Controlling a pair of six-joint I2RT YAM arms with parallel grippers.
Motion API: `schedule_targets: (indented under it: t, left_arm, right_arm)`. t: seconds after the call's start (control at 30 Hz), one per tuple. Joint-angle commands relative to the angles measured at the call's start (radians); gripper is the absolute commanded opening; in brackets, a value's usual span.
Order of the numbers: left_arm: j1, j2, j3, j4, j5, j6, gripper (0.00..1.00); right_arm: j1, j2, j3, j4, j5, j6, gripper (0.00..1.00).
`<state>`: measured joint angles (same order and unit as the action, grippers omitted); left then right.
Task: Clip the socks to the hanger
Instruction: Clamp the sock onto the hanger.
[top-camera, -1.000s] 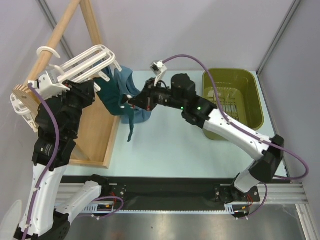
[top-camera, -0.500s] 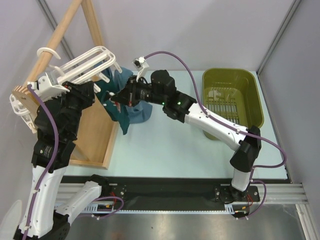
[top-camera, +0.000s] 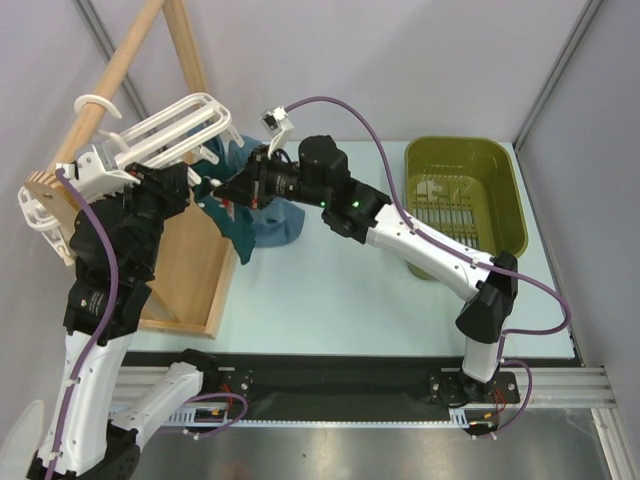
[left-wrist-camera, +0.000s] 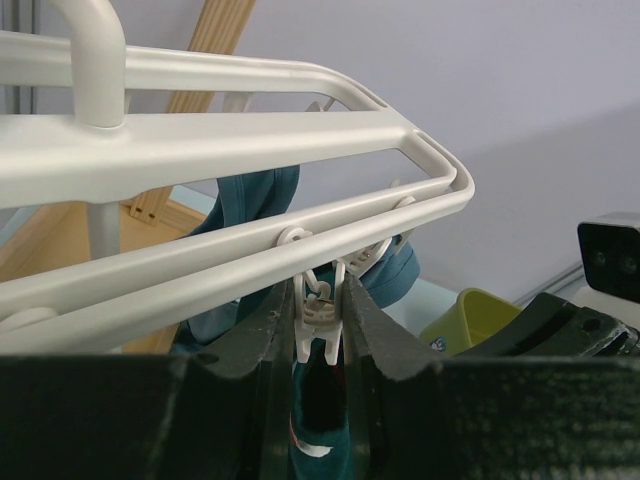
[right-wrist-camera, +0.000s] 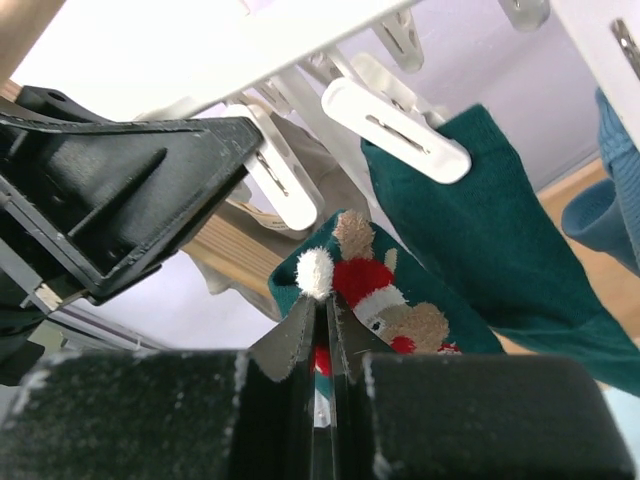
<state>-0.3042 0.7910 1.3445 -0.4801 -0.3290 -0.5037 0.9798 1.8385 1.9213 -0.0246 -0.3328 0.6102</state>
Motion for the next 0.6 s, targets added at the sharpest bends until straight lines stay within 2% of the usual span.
schedule_targets:
  t: [0.0,0.57]
  left_arm:
    - [0.005,-0.036,-0.019,-0.037,-0.035,-0.114,0.00]
    - [0.004,-0.036,-0.019,-0.034,-0.035,-0.110,0.00]
  right_arm:
    - [-0.003,0.008,0.064,0.034,-0.009,0.008,0.00]
    - [-0.001,0.037,0.113,0.029,-0.028,0.011,0.00]
